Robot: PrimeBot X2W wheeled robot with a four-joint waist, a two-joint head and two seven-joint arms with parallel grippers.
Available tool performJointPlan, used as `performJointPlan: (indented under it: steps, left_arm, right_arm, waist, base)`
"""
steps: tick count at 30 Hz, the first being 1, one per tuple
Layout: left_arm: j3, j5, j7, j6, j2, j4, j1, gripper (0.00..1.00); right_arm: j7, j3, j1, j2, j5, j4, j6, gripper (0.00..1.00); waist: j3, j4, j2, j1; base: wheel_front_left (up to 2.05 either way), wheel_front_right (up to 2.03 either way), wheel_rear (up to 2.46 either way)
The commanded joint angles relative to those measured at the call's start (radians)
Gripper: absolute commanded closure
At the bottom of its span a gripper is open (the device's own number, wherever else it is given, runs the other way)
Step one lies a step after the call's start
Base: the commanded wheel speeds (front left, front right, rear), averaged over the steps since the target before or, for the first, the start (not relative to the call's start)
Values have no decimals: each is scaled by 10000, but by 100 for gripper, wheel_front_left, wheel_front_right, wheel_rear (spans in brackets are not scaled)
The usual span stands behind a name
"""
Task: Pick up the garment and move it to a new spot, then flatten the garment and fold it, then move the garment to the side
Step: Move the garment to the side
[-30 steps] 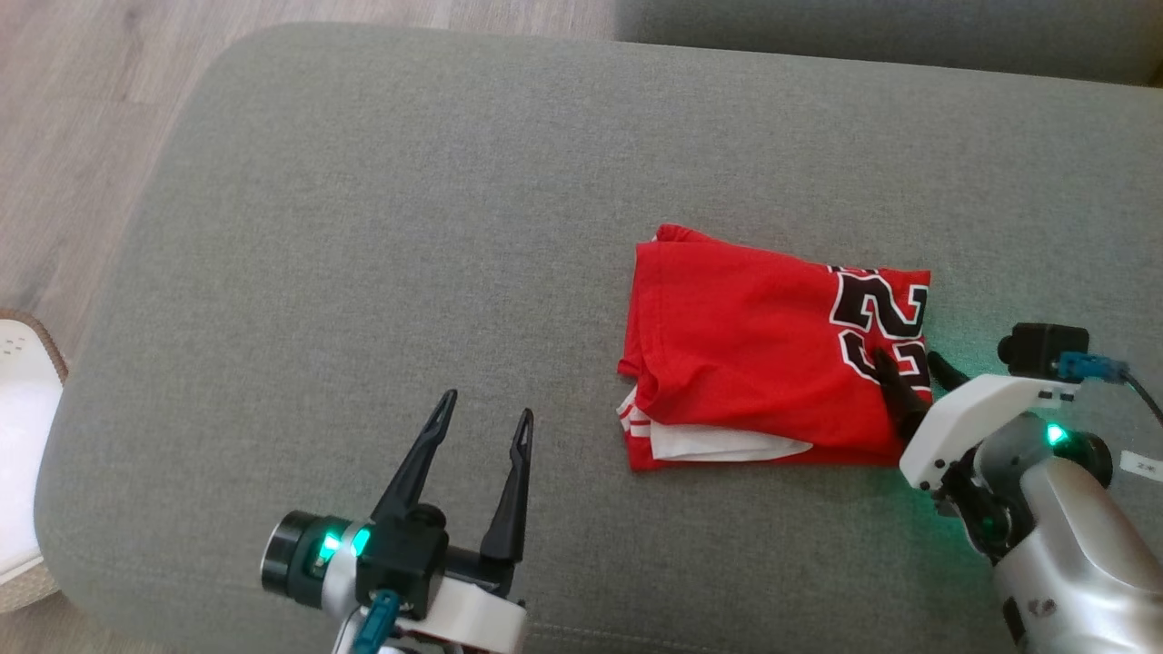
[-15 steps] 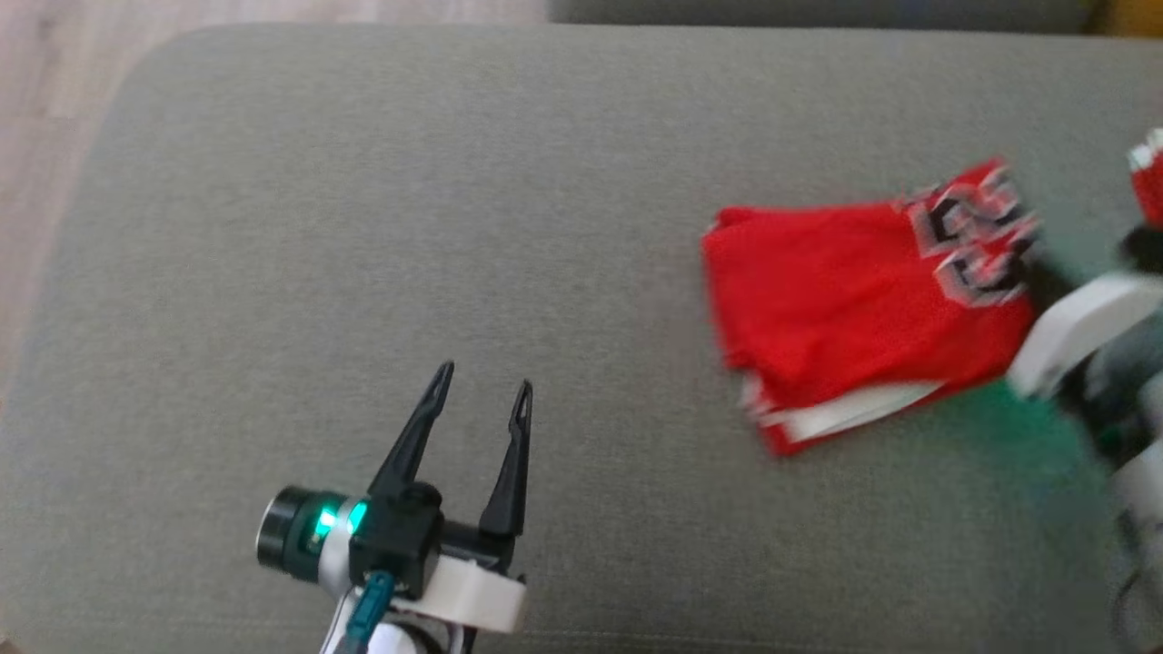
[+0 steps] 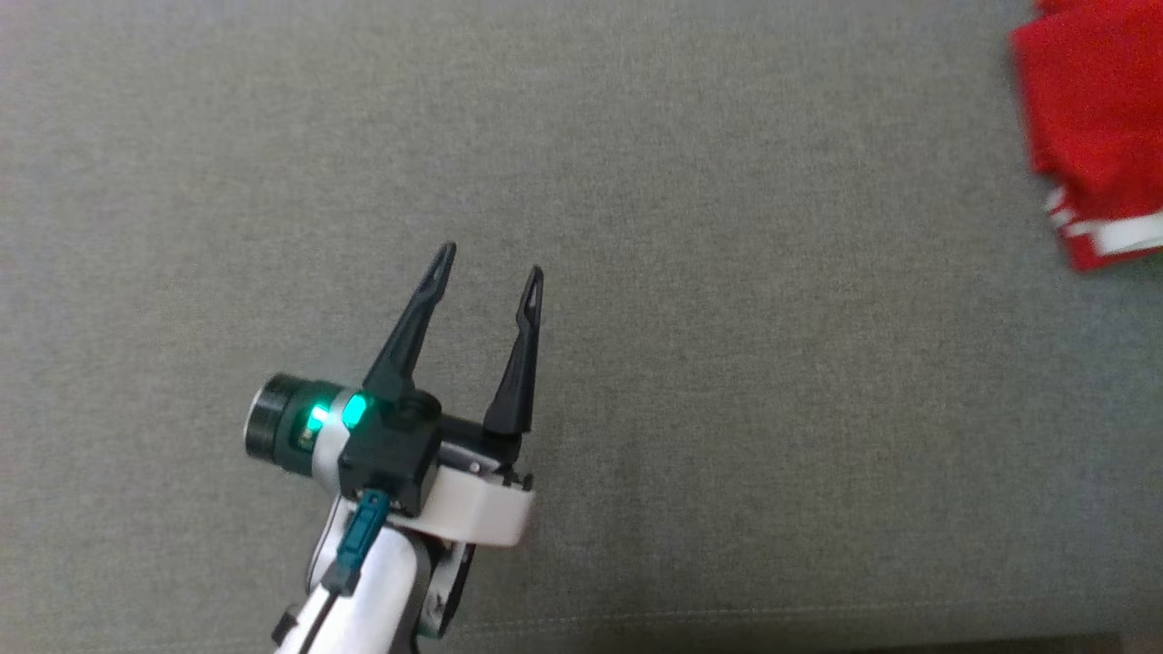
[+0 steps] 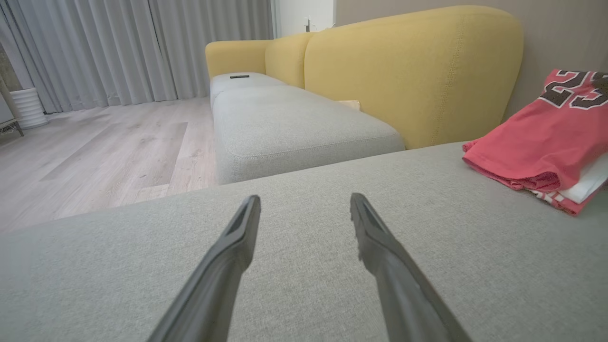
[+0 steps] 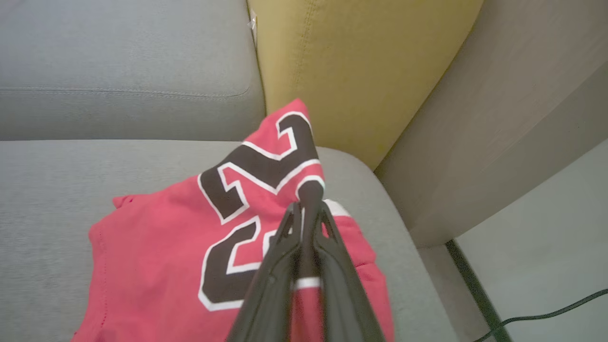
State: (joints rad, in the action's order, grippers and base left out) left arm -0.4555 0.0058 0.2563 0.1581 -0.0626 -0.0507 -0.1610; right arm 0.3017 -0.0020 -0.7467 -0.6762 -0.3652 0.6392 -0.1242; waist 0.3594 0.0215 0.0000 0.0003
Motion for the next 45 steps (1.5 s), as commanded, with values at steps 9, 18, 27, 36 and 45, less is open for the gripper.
performJointPlan:
  steps: [9, 18, 27, 36, 45]
  left_arm:
    - [388, -240, 55, 53, -53, -190, -530, 0]
    - [1077, -1823, 55, -440, 90, 525, 845, 0]
    - [1780, -1766, 55, -198, 107, 1155, 2004, 0]
    - [2486, -1688, 55, -332, 113, 741, 3003, 0]
    - [2754, -1381, 55, -850, 118, 446, 3619, 0]
  right_arm:
    - [-117, -1405, -15, 74, 2214, -985, -65, 0]
    - [-1845, -697, 2084, 3551, 3042, -1412, -65, 0]
    - [-4079, 444, 4261, 5627, 2408, -1378, -65, 0]
    - [-5613, 1345, 6140, 6194, 1507, -2019, -65, 0]
    - [-5632, 1192, 8233, 6255, 1621, -3921, -65, 0]
  waist:
    - [190, -10, 0, -3]
    - [-2112, 435, 0, -3]
    - [-3740, 927, 0, -3]
    - [-4488, 1089, 0, -3]
    - [-4951, 1076, 0, -3]
  base:
    - [0, 0, 0]
    - [0, 0, 0]
    - [0, 0, 0]
    - [0, 0, 0]
    - [0, 0, 0]
